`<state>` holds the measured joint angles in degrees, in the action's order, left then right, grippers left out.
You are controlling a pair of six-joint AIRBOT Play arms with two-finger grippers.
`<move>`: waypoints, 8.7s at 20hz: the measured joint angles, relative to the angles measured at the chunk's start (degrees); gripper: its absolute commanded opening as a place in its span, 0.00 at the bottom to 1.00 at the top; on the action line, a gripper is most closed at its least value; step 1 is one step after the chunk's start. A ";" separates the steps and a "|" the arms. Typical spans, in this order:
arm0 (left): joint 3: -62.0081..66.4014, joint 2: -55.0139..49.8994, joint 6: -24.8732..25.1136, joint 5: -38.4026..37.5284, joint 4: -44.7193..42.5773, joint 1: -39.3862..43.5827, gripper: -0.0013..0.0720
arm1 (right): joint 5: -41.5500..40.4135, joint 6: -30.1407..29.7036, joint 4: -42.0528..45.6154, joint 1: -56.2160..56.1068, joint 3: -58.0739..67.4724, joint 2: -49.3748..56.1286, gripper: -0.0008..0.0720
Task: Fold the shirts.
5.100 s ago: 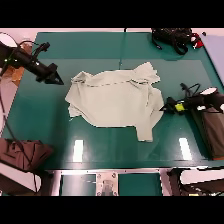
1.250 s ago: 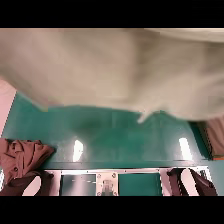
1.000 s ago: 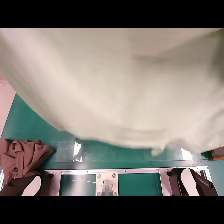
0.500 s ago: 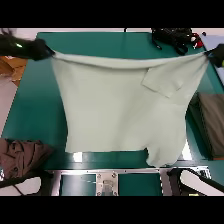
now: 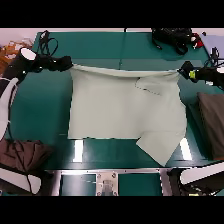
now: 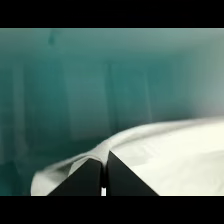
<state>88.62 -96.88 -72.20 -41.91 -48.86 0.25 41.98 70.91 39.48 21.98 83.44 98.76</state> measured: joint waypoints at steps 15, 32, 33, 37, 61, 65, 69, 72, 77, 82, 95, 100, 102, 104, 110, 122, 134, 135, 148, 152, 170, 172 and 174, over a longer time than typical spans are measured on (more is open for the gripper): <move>-0.39 -1.29 0.96 7.04 -2.51 0.13 0.05 | 3.23 0.15 1.77 0.26 12.70 7.08 0.03; -10.21 -2.32 0.26 -4.24 -8.90 1.60 0.05 | 23.43 6.58 24.17 1.66 5.75 7.10 0.03; -10.25 -2.40 0.13 -4.92 -8.70 1.73 0.05 | 23.45 6.60 24.24 1.66 5.60 7.10 0.03; -10.08 -2.58 -0.55 -9.38 -9.11 1.95 0.05 | 23.78 6.71 24.44 1.70 5.42 7.04 0.04; -42.27 35.80 -14.97 -33.18 -14.88 -2.12 0.94 | 36.33 16.90 34.42 18.69 -33.31 -33.16 0.63; -55.45 42.95 -15.82 -27.04 -7.21 -1.99 0.94 | 32.22 18.16 30.56 18.93 -47.89 -38.84 0.63; -63.54 44.92 -14.75 -21.51 1.01 -0.59 0.94 | 26.67 18.12 25.14 14.67 -58.03 -40.37 0.63; -65.92 45.40 -16.74 -14.88 4.02 5.79 0.94 | 22.36 17.70 21.31 10.54 -61.57 -40.68 0.58; -67.08 45.62 -26.84 2.47 5.55 19.56 0.93 | 16.87 17.20 17.05 7.43 -63.30 -40.70 0.58; -67.23 43.06 -37.88 13.31 3.45 25.70 0.93 | 11.10 16.96 14.10 6.73 -63.63 -40.65 0.58; -61.79 34.27 -41.44 21.66 2.21 27.12 0.05 | 9.18 14.43 13.77 5.79 -63.63 -40.68 0.58; -61.35 34.38 -40.17 18.08 0.26 27.12 0.05 | 14.60 13.09 16.87 5.81 -63.58 -40.63 0.03; -61.31 34.53 -40.00 16.70 -0.85 27.12 0.05 | 16.74 12.90 18.49 5.84 -63.23 -40.61 0.04; -61.02 34.60 -39.93 14.51 -2.78 27.12 0.05 | 18.95 12.81 19.52 5.84 -62.51 -40.61 0.04; -55.25 34.64 -39.80 0.52 -13.70 23.96 0.05 | 25.86 15.30 22.86 5.88 -58.82 -42.51 0.04; -34.49 31.54 -30.12 -23.37 -27.69 20.83 0.05 | 37.53 20.17 26.40 4.92 -40.54 -44.52 0.04; -0.09 0.22 -20.61 -16.28 -28.44 15.74 0.06 | 28.94 19.98 23.10 -3.65 -4.37 -8.90 0.07; 2.12 -2.40 -20.22 -14.88 -28.17 15.67 0.35 | 28.15 19.98 22.82 -4.02 -2.01 -5.66 0.21; 25.35 -11.28 -19.61 -25.07 -28.72 9.27 0.94 | 36.04 11.45 21.35 5.42 14.23 8.46 0.96; 27.06 -11.37 -20.28 -30.93 -27.15 8.44 0.94 | 37.81 6.27 20.61 8.70 10.56 10.12 0.97; 26.18 -11.41 -18.43 -32.65 -10.40 11.15 0.05 | 43.06 -1.88 10.95 5.27 14.36 16.15 0.03; 23.85 -11.82 -18.10 -28.83 -10.08 14.64 0.05 | 45.79 -0.70 9.60 4.26 17.84 14.25 0.03; 21.73 -13.16 -17.90 -24.33 -9.51 19.26 0.05 | 48.83 1.03 9.73 3.26 21.62 11.76 0.03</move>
<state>110.34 -110.04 -90.11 -66.24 -58.37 19.51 90.80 71.94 49.21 25.23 105.06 110.52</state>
